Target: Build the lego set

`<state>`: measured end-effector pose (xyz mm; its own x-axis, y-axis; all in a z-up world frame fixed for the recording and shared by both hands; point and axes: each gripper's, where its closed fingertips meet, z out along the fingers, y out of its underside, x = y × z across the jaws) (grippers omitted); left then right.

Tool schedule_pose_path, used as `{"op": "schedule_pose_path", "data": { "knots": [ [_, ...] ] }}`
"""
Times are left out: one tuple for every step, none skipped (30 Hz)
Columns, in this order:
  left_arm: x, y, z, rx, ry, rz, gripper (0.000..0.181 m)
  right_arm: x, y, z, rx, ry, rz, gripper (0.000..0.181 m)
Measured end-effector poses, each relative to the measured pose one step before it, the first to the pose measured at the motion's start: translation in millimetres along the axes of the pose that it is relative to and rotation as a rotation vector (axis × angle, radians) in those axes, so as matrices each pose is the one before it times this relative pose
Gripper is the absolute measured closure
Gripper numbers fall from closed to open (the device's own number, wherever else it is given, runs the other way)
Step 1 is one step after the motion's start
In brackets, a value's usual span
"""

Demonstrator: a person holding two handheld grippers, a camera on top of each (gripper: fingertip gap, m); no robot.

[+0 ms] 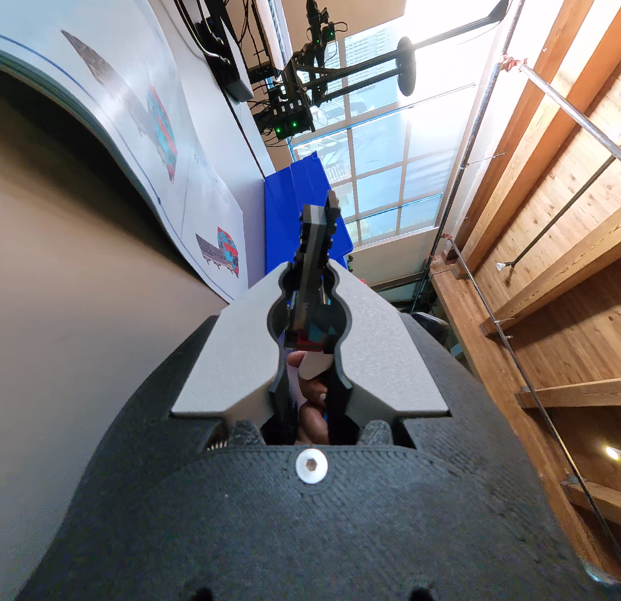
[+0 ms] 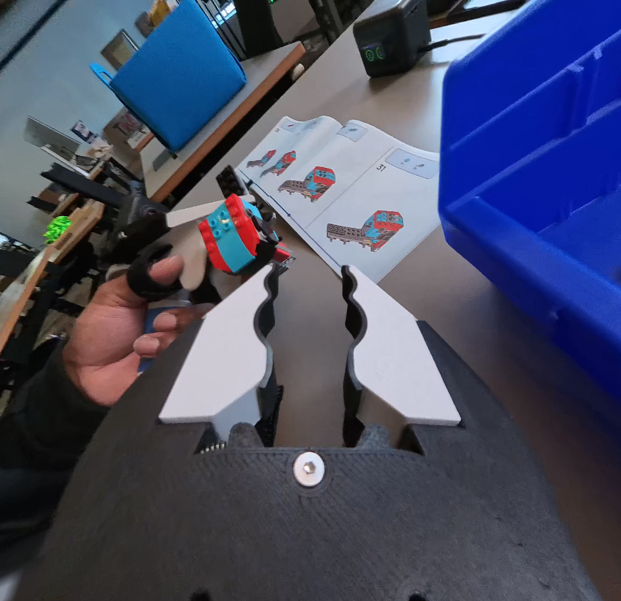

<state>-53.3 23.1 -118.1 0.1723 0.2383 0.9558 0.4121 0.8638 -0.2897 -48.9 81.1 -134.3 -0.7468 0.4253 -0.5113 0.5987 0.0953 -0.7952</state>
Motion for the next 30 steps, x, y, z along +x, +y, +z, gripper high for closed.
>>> {"op": "schedule_pose_path", "data": {
  "knots": [
    [0.18, 0.84, 0.28, -0.0033, -0.0008, 0.0046, 0.164, 0.61, 0.99, 0.87, -0.0067, 0.0172, -0.0135, 0.144],
    [0.21, 0.43, 0.23, -0.0021, 0.0000, 0.0033, 0.164, 0.14, 0.70, 0.71, -0.0054, 0.0134, -0.0143, 0.144],
    [0.23, 0.29, 0.17, -0.0010, 0.0008, 0.0017, 0.164, -0.67, 0.83, 0.51, -0.0047, 0.0068, -0.0138, 0.144],
    [0.08, -0.01, 0.01, 0.0001, 0.0008, 0.0004, 0.164, -0.97, 0.44, 0.36, -0.0028, 0.0019, -0.0112, 0.144],
    [-0.09, 0.09, 0.13, 0.0001, 0.0004, -0.0004, 0.164, -0.90, 0.23, 0.04, -0.0009, -0.0016, -0.0065, 0.144],
    [0.03, -0.13, 0.20, 0.0003, 0.0003, -0.0004, 0.164, -0.54, -0.27, -0.27, 0.0019, -0.0035, -0.0008, 0.144],
    [-0.13, -0.24, 0.19, 0.0014, -0.0006, 0.0004, 0.164, -0.28, -0.44, -0.52, 0.0038, -0.0064, 0.0040, 0.144],
    [-0.30, -0.36, 0.24, 0.0020, -0.0020, 0.0014, 0.164, 0.17, -0.27, -0.78, 0.0025, -0.0052, 0.0081, 0.144],
    [-0.24, -0.11, 0.35, 0.0010, -0.0022, 0.0020, 0.164, 0.12, -0.14, -0.63, 0.0020, -0.0076, 0.0094, 0.144],
    [-0.07, 0.17, 0.29, -0.0004, -0.0011, 0.0020, 0.164, -0.28, 0.19, -0.65, -0.0001, -0.0082, 0.0079, 0.144],
    [-0.08, 0.16, 0.37, -0.0011, -0.0001, 0.0008, 0.164, -0.03, 0.19, -0.56, -0.0004, -0.0044, 0.0053, 0.144],
    [0.06, 0.00, 0.30, -0.0007, 0.0014, -0.0017, 0.164, -0.07, 0.21, -0.45, 0.0003, -0.0009, 0.0007, 0.144],
    [0.00, -0.13, 0.16, 0.0001, 0.0028, -0.0041, 0.164, -0.46, 0.43, -0.19, -0.0019, -0.0003, -0.0032, 0.144],
    [0.06, -0.20, 0.10, 0.0000, 0.0030, -0.0049, 0.164, -0.58, 0.45, 0.07, -0.0024, 0.0016, -0.0054, 0.144],
    [0.04, -0.17, 0.07, -0.0005, 0.0026, -0.0041, 0.164, -0.50, 0.46, 0.23, -0.0023, 0.0024, -0.0072, 0.144],
    [-0.02, -0.05, 0.02, -0.0006, 0.0020, -0.0024, 0.164, -0.72, 0.30, 0.23, -0.0025, 0.0013, -0.0083, 0.144],
    [0.10, 0.18, 0.14, -0.0011, 0.0010, -0.0009, 0.164, -0.63, 0.37, 0.17, -0.0022, -0.0001, -0.0053, 0.144],
    [0.02, 0.23, 0.11, -0.0017, 0.0004, 0.0003, 0.164, -0.13, -0.01, 0.01, 0.0002, 0.0004, -0.0009, 0.144],
    [0.17, 0.28, 0.15, -0.0018, 0.0004, 0.0012, 0.164, -0.06, -0.10, -0.21, 0.0013, -0.0016, 0.0019, 0.144],
    [0.21, 0.34, -0.07, -0.0011, 0.0009, 0.0011, 0.164, 0.20, -0.25, -0.22, 0.0015, -0.0017, 0.0042, 0.144],
    [0.22, 0.12, -0.13, -0.0006, 0.0014, 0.0000, 0.164, 0.33, -0.19, -0.11, 0.0010, -0.0025, 0.0054, 0.144],
    [0.19, 0.01, -0.30, -0.0003, 0.0021, -0.0013, 0.164, 0.10, -0.12, -0.06, 0.0004, -0.0037, 0.0058, 0.144],
    [0.19, -0.02, -0.28, 0.0001, 0.0023, -0.0024, 0.164, -0.02, -0.26, -0.09, 0.0014, -0.0050, 0.0054, 0.144],
    [0.07, -0.02, -0.43, 0.0000, 0.0020, -0.0026, 0.164, -0.23, -0.18, -0.38, 0.0023, -0.0057, 0.0055, 0.144],
    [0.26, 0.08, -0.40, -0.0005, 0.0020, -0.0023, 0.165, -0.17, -0.29, -0.59, 0.0033, -0.0057, 0.0062, 0.144],
    [0.13, 0.12, -0.42, -0.0006, 0.0019, -0.0021, 0.165, -0.27, -0.51, -0.65, 0.0043, -0.0068, 0.0055, 0.144],
    [0.10, 0.07, -0.33, -0.0005, 0.0017, -0.0023, 0.164, -0.33, -0.33, -0.60, 0.0034, -0.0069, 0.0060, 0.144],
    [0.08, -0.07, -0.28, -0.0004, 0.0016, -0.0027, 0.164, -0.06, -0.43, -0.58, 0.0035, -0.0065, 0.0074, 0.144],
    [0.03, -0.06, -0.28, -0.0003, 0.0017, -0.0031, 0.165, -0.25, -0.56, -0.54, 0.0043, -0.0080, 0.0073, 0.144],
    [0.09, -0.09, -0.20, -0.0004, 0.0020, -0.0036, 0.164, -0.31, -0.51, -0.40, 0.0037, -0.0080, 0.0069, 0.144]
  ]
}}
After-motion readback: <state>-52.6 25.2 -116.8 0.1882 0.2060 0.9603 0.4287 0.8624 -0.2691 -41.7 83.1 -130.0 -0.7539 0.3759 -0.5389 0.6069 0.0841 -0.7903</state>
